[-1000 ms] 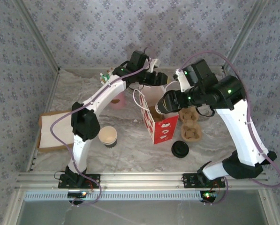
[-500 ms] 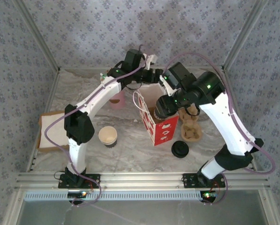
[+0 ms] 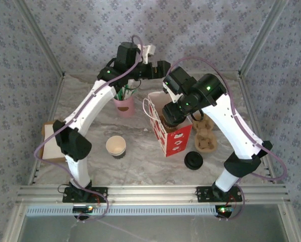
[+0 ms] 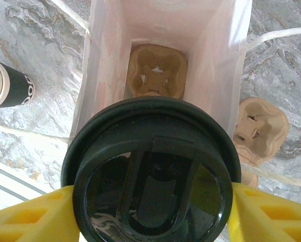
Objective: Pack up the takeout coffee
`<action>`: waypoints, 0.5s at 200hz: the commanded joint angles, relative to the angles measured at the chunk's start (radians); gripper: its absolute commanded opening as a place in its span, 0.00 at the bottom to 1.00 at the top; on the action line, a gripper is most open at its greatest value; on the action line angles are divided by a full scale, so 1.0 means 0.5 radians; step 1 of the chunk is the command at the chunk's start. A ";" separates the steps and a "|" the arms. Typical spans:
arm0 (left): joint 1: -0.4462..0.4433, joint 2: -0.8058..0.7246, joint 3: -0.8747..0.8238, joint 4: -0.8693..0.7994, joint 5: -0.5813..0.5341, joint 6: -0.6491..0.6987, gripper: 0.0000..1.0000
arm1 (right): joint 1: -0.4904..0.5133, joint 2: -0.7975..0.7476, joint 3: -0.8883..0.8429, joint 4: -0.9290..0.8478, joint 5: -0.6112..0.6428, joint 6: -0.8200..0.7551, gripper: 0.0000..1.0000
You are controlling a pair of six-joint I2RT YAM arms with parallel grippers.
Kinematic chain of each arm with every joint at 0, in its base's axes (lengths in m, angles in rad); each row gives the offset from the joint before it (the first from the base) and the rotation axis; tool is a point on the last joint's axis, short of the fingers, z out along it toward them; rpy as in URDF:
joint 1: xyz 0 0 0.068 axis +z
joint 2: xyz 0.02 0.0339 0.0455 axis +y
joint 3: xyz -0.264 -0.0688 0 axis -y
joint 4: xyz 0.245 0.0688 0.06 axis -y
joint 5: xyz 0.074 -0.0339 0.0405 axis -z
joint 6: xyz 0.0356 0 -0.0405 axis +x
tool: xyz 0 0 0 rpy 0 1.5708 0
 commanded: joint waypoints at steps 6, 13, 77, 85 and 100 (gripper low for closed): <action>0.038 -0.250 -0.177 0.041 -0.131 -0.009 0.99 | 0.013 0.012 -0.009 -0.251 0.040 -0.031 0.69; 0.050 -0.303 -0.269 0.075 -0.141 -0.021 1.00 | 0.013 0.016 -0.020 -0.251 0.042 -0.028 0.69; 0.103 -0.814 -0.834 0.215 -0.290 -0.024 1.00 | 0.026 0.034 -0.117 -0.257 0.063 -0.019 0.69; 0.106 -0.871 -0.900 0.228 -0.306 -0.024 0.99 | 0.026 0.043 -0.125 -0.254 0.063 -0.021 0.69; 0.110 -0.978 -1.014 0.252 -0.328 -0.027 1.00 | 0.028 0.054 -0.141 -0.250 0.061 -0.020 0.69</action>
